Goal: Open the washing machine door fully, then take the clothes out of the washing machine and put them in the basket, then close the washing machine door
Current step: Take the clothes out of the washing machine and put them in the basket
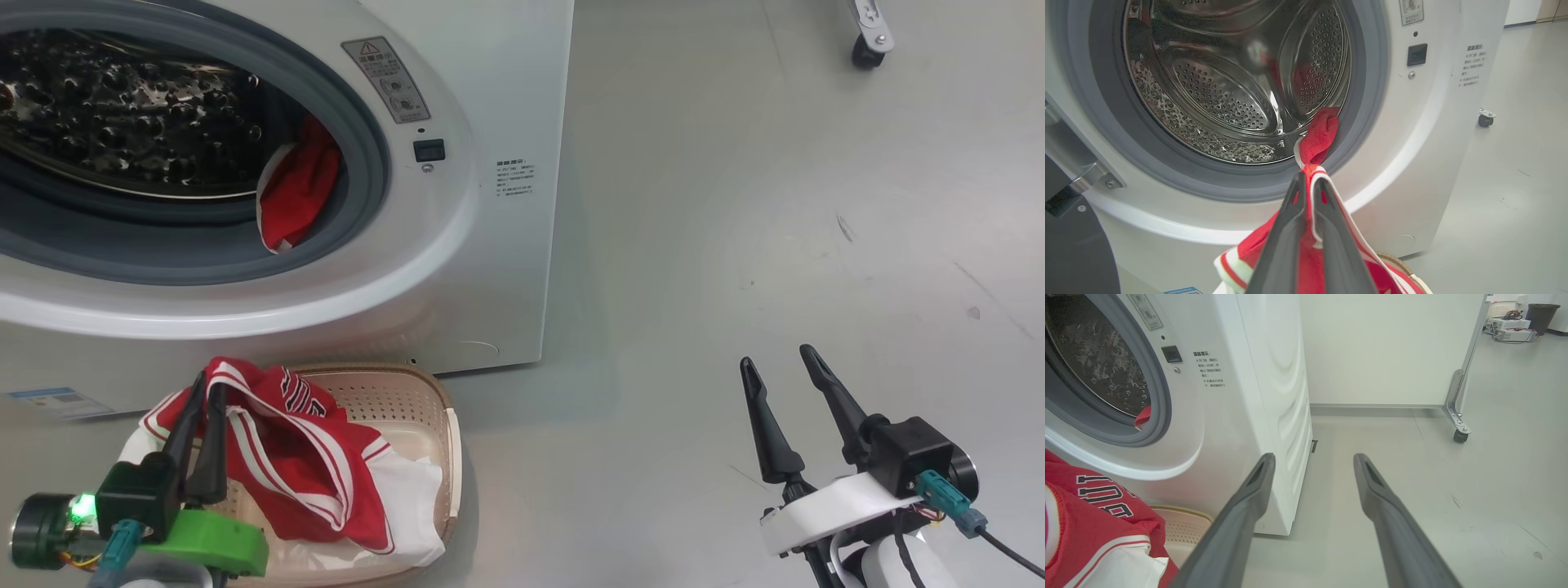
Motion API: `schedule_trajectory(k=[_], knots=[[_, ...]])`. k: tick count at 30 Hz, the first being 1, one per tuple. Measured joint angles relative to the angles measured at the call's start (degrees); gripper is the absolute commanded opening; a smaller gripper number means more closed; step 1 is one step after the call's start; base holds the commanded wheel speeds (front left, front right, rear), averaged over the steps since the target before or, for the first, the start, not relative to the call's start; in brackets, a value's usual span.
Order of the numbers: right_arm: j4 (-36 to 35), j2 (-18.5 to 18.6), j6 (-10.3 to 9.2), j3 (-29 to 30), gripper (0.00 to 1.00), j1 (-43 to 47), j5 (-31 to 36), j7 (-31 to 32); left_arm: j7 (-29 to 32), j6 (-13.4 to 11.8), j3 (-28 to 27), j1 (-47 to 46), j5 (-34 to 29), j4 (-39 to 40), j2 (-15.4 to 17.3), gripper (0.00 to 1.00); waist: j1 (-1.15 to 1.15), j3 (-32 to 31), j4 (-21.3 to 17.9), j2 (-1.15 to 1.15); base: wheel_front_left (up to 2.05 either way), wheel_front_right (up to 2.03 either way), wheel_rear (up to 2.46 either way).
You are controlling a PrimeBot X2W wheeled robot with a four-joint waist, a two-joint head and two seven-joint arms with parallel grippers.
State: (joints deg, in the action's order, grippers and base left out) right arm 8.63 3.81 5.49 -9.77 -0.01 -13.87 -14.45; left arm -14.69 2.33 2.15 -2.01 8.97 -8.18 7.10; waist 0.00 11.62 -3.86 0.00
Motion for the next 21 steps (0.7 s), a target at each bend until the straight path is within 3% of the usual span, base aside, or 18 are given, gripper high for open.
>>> schedule_trajectory(k=[13, 21], knots=[[-0.7, -0.2, 0.41, -0.5, 1.00, -2.4, 0.0, 0.0, 0.1, 2.1, 5.2, -5.3, -1.6, -7.9, -0.4, 0.00, 0.00, 5.1, -2.9, 0.00, 0.00, 0.00, 0.00], [-0.8, -0.3, 0.42, -0.6, 1.00, -4.1, 0.2, 0.0, 0.6, 2.0, 3.1, -8.2, -1.7, -15.6, 0.0, 0.00, 0.00, 8.0, -4.7, 0.00, 0.00, 0.00, 0.00]])
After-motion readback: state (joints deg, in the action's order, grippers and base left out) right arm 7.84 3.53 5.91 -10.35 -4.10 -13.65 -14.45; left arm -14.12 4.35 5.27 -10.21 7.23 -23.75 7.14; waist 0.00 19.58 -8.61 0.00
